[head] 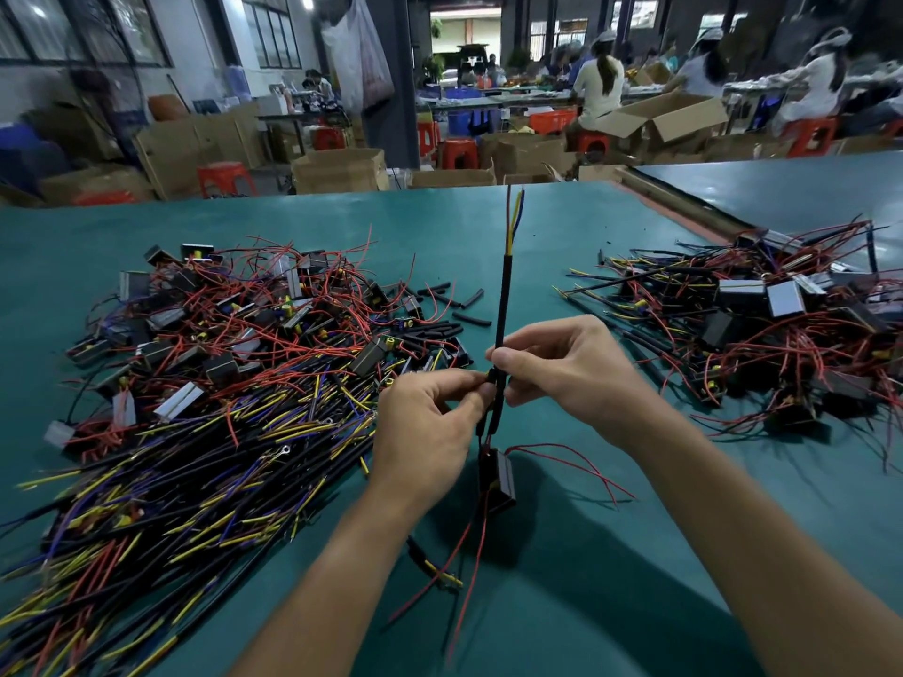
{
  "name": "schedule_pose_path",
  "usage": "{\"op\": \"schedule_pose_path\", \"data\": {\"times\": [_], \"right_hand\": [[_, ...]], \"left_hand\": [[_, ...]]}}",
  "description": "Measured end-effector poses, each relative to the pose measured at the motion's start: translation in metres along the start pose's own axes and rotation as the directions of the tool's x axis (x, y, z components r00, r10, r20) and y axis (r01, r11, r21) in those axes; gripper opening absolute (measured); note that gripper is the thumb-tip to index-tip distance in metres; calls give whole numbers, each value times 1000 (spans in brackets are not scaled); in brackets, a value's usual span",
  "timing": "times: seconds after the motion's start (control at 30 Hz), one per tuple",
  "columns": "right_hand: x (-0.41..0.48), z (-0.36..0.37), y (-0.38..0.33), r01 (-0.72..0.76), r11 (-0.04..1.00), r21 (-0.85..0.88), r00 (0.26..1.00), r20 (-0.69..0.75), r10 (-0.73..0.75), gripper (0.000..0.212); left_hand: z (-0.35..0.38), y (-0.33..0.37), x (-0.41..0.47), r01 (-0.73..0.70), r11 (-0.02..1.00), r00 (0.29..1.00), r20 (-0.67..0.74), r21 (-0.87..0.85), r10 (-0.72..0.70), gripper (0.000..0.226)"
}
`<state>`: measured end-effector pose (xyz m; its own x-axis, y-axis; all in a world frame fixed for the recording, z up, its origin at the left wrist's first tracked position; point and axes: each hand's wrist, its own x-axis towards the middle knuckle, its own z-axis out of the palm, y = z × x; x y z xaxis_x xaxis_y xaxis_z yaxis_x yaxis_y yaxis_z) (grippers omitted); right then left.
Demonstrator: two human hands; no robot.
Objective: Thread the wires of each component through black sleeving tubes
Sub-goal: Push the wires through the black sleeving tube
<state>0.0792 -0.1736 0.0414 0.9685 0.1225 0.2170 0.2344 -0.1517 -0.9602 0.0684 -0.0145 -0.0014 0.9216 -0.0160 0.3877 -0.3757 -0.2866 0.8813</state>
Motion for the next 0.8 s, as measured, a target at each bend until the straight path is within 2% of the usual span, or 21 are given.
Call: {"op": "schedule_pose_path", "data": {"times": [0.1,0.23,0.47,0.6,0.67,0.8], "right_hand": [[0,1,0,-6,1000,14,1000,17,6,15],[1,1,1,-31,999,30,999,30,30,12],[1,2,3,-95,993,77,992,90,88,12],[2,-1,3,-79,995,56,993,97,73,15],[1,-2,5,-79,997,-7,986,144,79,14],[-1,0,10,-32,961,-276,935,332,127,10]], "left_hand": [[-1,1,-1,8,1000,1000,-19,-6,-8,11],[0,3,-1,24,999,999,-36,-39,-26,10],[-1,5,3,85,966,994,-52,-245,-101,16],[-4,4,3,118,949,990,-35,-291,-134,14],[-5,4,2,117,944,990,-35,-307,-135,14],[-5,5,4,114,930,989,-47,-349,-139,20]]}}
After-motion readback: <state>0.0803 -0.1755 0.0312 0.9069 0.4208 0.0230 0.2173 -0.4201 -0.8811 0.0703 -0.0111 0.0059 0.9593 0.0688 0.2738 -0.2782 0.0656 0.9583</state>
